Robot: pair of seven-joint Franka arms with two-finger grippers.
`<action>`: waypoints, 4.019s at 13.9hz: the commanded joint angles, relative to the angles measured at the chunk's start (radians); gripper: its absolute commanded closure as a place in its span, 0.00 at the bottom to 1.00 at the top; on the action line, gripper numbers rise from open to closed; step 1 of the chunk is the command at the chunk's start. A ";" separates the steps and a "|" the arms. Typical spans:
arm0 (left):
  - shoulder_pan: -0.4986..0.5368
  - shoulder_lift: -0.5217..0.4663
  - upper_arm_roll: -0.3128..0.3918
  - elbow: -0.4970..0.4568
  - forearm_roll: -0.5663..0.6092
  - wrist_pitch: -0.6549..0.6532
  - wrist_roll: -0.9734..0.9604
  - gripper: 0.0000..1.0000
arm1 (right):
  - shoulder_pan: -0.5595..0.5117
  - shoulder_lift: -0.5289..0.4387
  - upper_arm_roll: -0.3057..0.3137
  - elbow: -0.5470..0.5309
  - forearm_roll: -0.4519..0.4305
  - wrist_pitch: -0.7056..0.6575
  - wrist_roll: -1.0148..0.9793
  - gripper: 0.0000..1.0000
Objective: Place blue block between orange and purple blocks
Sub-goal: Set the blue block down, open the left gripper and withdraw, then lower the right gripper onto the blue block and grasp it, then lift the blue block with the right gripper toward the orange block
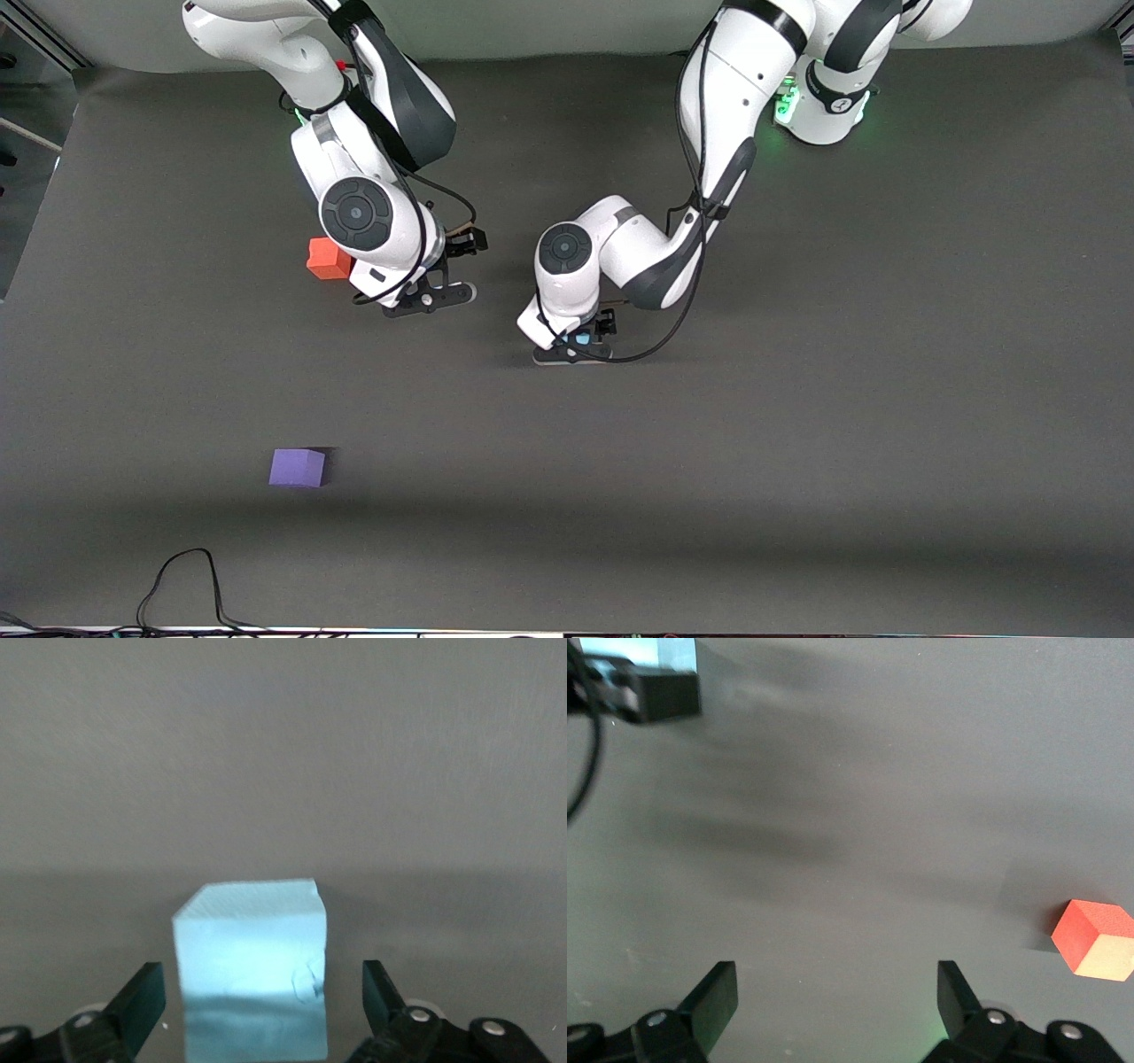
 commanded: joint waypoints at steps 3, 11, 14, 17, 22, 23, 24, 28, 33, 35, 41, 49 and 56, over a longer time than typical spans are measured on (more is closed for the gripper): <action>0.191 -0.184 -0.019 -0.007 -0.164 -0.187 0.199 0.00 | -0.003 -0.020 0.001 -0.022 -0.007 0.016 -0.023 0.00; 0.627 -0.508 -0.008 -0.178 -0.167 -0.509 0.673 0.00 | 0.096 0.094 0.012 0.045 0.029 0.262 0.205 0.00; 0.755 -0.600 -0.008 -0.200 -0.110 -0.584 0.837 0.00 | 0.165 0.243 0.012 0.206 0.013 0.292 0.380 0.00; 0.816 -0.683 -0.008 -0.237 -0.064 -0.592 0.888 0.00 | 0.218 0.354 0.007 0.291 -0.020 0.361 0.489 0.00; 0.814 -0.749 -0.010 -0.237 -0.027 -0.617 0.890 0.00 | 0.213 0.455 0.004 0.306 -0.066 0.470 0.563 0.00; 0.814 -0.758 -0.010 -0.235 -0.027 -0.621 0.891 0.00 | 0.213 0.486 0.003 0.326 -0.066 0.471 0.564 0.00; 0.814 -0.763 -0.010 -0.231 -0.027 -0.621 0.894 0.00 | 0.213 0.519 0.003 0.354 -0.066 0.471 0.574 0.00; 0.811 -0.764 -0.008 -0.214 -0.027 -0.629 0.899 0.00 | 0.213 0.570 0.003 0.402 -0.066 0.490 0.612 0.00; 0.714 -0.764 0.088 -0.212 -0.027 -0.641 0.897 0.00 | 0.219 0.602 0.003 0.402 -0.108 0.533 0.613 0.09; 0.713 -0.766 0.090 -0.214 -0.027 -0.640 0.897 0.00 | 0.222 0.619 0.003 0.402 -0.115 0.553 0.629 0.18; 0.716 -0.770 0.071 -0.212 -0.030 -0.641 0.894 0.00 | 0.229 0.624 0.003 0.403 -0.139 0.554 0.650 1.00; 0.733 -0.772 0.047 -0.214 -0.030 -0.644 0.888 0.00 | 0.173 0.474 0.001 0.397 -0.151 0.409 0.565 1.00; 0.731 -0.770 0.047 -0.214 -0.030 -0.649 0.879 0.00 | 0.063 0.132 -0.003 0.402 -0.076 0.059 0.336 1.00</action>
